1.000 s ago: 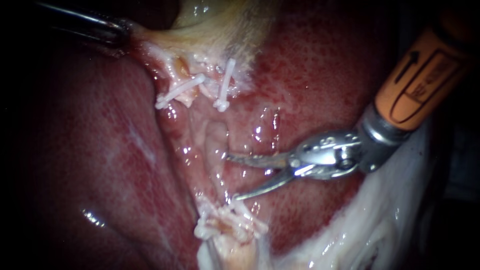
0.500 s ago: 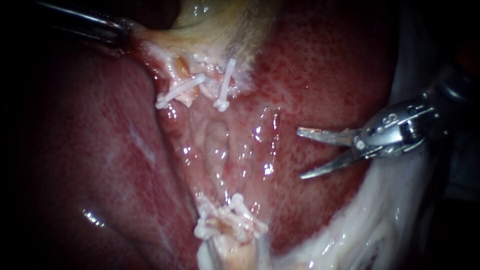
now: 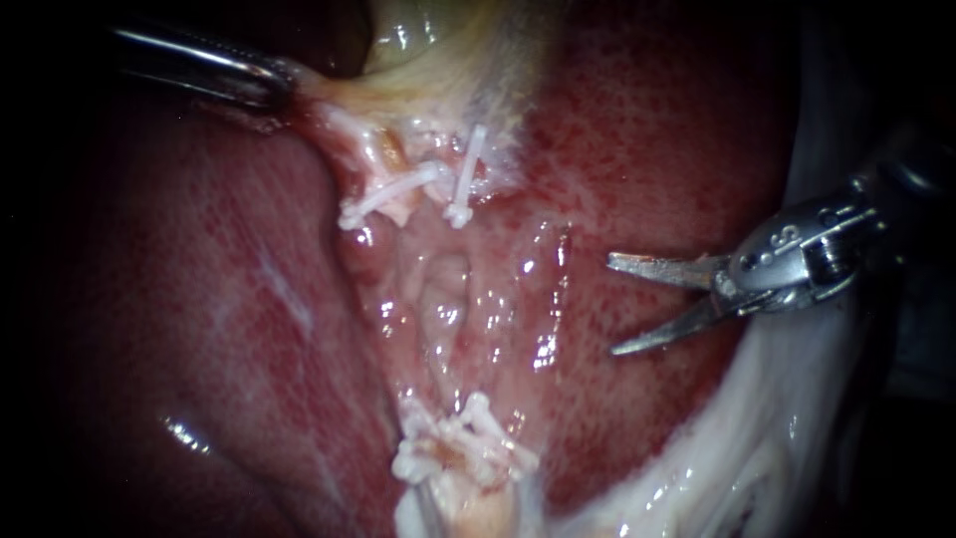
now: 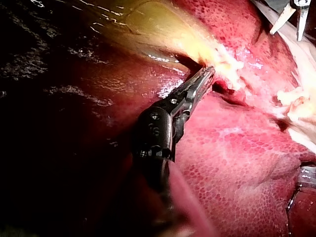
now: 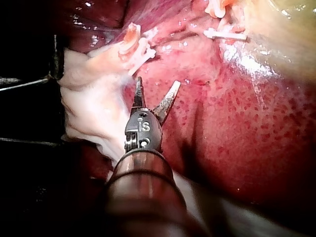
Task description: Go back from the cut right tube
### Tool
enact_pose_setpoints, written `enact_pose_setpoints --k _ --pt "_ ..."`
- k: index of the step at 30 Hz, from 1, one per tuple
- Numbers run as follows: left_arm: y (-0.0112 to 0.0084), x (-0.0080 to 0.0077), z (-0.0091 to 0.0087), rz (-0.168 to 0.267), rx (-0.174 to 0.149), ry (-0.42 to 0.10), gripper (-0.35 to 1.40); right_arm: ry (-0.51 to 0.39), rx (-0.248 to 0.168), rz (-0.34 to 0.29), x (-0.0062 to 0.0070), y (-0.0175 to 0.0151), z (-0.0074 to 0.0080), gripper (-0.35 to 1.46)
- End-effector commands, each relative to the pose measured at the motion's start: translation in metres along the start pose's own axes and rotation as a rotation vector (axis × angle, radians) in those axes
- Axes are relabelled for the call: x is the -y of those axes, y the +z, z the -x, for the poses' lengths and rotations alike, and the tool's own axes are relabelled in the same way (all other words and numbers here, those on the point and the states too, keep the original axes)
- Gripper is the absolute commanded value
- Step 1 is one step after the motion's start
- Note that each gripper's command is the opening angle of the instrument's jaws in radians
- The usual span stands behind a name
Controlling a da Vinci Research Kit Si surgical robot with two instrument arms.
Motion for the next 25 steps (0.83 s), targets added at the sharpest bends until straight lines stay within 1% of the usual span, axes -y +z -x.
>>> enact_pose_setpoints --k 1,6,12,15,23,25 --pt "0.0005 0.0 0.0001 0.002 0.008 0.003 -0.35 0.0 0.002 -0.001 0.0 0.0 0.0 1.45" --pt "0.0032 0.0002 0.001 0.017 0.023 0.009 -0.35 0.0 0.002 -0.001 0.0 0.0 0.0 1.45" --pt "0.0052 0.0005 0.0019 0.027 0.034 0.018 -0.35 0.0 0.002 -0.001 0.0 -0.0001 0.0 1.45" --pt "0.0054 0.0006 0.002 0.029 0.038 0.021 -0.35 0.001 0.002 -0.001 0.0 -0.0001 0.0 1.45" --pt "0.0053 0.0006 0.002 0.031 0.038 0.021 -0.35 0.001 0.001 -0.004 0.0 0.0 0.0 1.45" --pt "0.0049 0.0005 0.0018 0.034 0.038 0.021 -0.35 0.002 -0.012 -0.035 0.0 0.0001 -0.0002 1.45"
